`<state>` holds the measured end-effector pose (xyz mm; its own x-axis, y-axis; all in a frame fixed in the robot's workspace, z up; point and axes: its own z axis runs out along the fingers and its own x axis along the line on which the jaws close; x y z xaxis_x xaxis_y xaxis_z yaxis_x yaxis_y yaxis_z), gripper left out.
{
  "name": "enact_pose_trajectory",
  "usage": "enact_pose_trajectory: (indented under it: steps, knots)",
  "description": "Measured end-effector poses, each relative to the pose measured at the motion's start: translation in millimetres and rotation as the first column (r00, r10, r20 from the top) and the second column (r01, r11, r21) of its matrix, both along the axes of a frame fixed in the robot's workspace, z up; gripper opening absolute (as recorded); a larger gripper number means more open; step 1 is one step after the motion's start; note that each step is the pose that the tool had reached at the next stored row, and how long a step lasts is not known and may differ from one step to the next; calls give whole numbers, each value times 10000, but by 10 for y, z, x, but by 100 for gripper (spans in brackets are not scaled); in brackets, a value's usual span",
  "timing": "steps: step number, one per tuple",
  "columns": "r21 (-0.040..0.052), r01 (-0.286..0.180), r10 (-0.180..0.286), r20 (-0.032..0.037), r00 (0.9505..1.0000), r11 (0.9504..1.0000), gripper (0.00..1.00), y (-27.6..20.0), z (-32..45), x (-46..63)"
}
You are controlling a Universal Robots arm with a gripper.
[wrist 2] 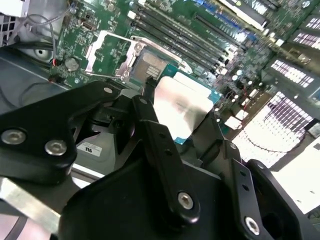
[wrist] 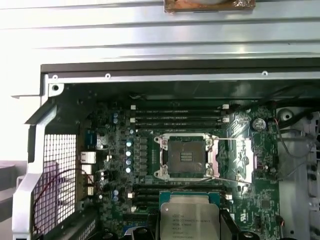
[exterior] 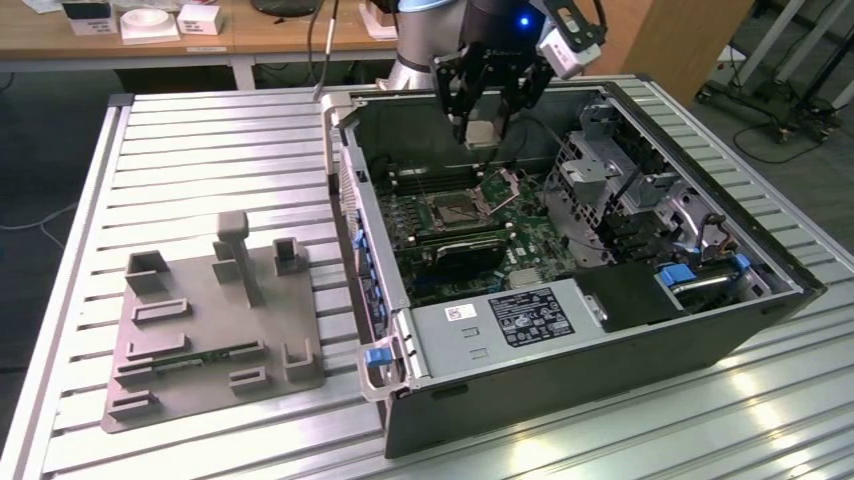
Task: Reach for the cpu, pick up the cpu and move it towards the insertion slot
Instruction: 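Pick up the cpu and move it towards the insertion slot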
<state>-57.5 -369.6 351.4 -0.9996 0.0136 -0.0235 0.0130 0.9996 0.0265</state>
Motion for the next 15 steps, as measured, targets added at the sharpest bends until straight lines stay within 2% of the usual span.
enact_pose_trajectory:
  steps: [1, 5, 8, 15]
  knots:
    - [1, 1, -1, 0, 10000, 10000, 54, 29, -9, 2]
    - [-1, -1, 1, -1, 10000, 10000, 54, 204, -31, 12]
    - [-2, 0, 0, -1, 10000, 10000, 54, 314, -46, 22]
    - [0, 10, -10, -1, 10000, 10000, 54, 459, -73, 28]
